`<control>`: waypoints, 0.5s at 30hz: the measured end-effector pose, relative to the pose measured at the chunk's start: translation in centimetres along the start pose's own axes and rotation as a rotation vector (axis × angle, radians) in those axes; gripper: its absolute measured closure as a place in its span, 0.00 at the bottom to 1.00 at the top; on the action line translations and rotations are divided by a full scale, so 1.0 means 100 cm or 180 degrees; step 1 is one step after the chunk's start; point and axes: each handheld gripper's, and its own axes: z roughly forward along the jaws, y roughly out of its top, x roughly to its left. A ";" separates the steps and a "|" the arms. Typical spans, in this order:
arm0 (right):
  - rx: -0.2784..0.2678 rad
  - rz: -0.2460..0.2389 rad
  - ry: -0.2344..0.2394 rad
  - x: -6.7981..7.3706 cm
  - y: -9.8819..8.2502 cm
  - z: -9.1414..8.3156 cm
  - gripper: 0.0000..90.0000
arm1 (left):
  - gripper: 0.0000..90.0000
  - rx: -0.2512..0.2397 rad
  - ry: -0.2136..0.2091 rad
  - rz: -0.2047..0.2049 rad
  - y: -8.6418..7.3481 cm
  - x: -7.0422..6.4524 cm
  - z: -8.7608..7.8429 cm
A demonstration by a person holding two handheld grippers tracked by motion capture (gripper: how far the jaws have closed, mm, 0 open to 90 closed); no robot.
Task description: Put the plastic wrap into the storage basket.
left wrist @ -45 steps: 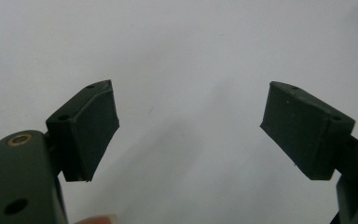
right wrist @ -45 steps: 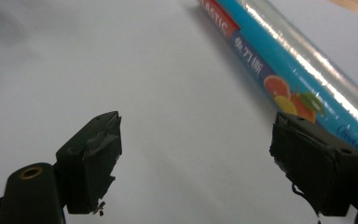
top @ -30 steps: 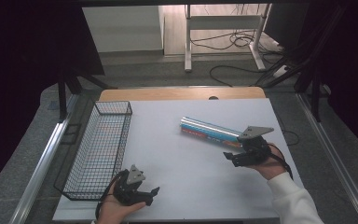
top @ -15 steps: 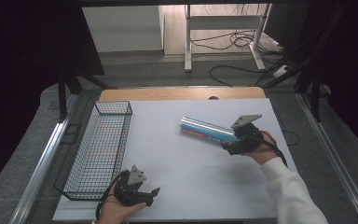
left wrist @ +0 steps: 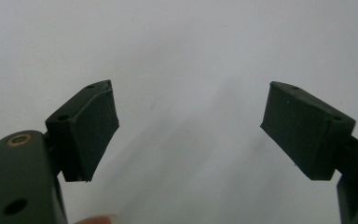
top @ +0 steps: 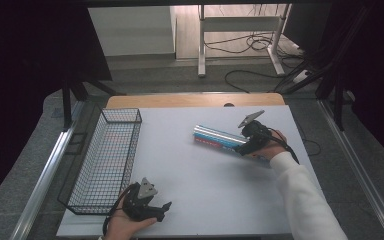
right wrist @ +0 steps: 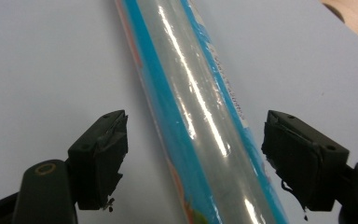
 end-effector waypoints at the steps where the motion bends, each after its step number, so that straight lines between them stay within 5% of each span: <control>1: 0.0000 0.0000 0.0000 0.000 0.000 0.000 0.25 | 0.20 0.0000 0.0000 0.0000 0.000 0.000 0.000; 15: 0.0512 -0.0192 0.0206 -0.012 0.010 0.043 0.25 | 0.20 0.0025 -0.0011 0.0024 -0.001 0.000 0.002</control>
